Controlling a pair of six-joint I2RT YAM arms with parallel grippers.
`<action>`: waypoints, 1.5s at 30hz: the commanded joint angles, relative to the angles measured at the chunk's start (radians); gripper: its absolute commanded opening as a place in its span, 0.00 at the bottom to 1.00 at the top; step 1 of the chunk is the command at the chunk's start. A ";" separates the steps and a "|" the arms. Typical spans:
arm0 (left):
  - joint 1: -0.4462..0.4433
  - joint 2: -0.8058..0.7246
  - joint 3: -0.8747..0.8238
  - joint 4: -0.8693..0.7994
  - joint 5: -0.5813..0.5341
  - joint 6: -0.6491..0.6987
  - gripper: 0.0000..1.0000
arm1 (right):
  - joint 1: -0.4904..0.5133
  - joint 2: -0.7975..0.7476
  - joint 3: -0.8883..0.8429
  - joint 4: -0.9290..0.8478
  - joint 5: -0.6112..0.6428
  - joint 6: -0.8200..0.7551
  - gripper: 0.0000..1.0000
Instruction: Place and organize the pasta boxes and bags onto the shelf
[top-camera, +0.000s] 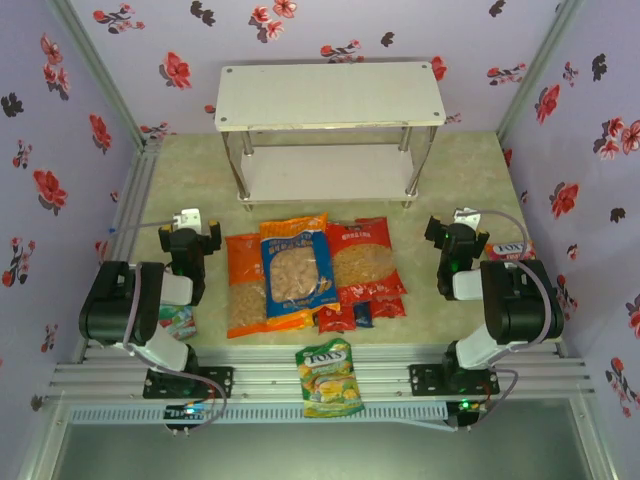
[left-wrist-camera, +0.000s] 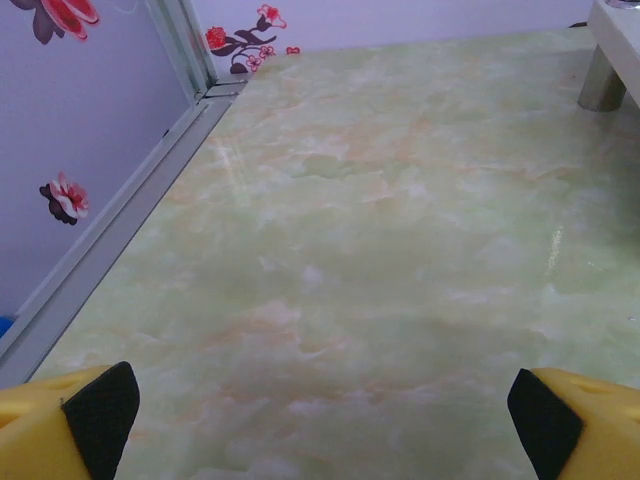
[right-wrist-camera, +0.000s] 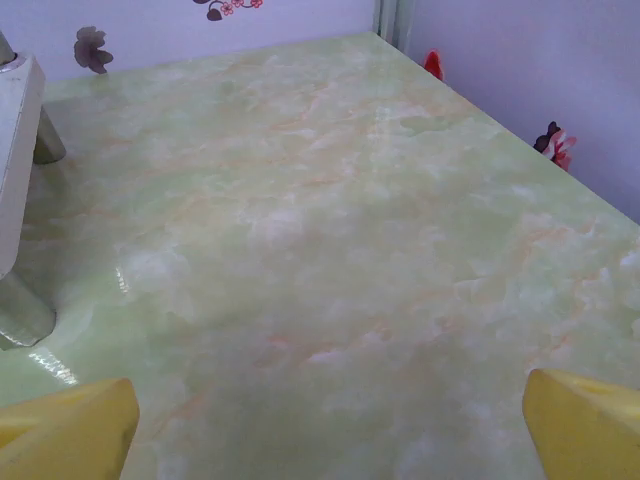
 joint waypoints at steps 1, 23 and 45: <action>0.010 -0.022 0.015 -0.002 0.008 -0.014 1.00 | 0.000 -0.001 0.011 0.007 -0.001 0.008 0.99; 0.015 -0.023 0.024 -0.022 0.020 -0.016 1.00 | 0.000 0.001 0.014 0.006 -0.001 0.008 0.99; 0.032 -0.028 0.028 -0.040 0.063 -0.022 0.88 | 0.000 -0.001 0.012 0.007 -0.003 0.008 0.99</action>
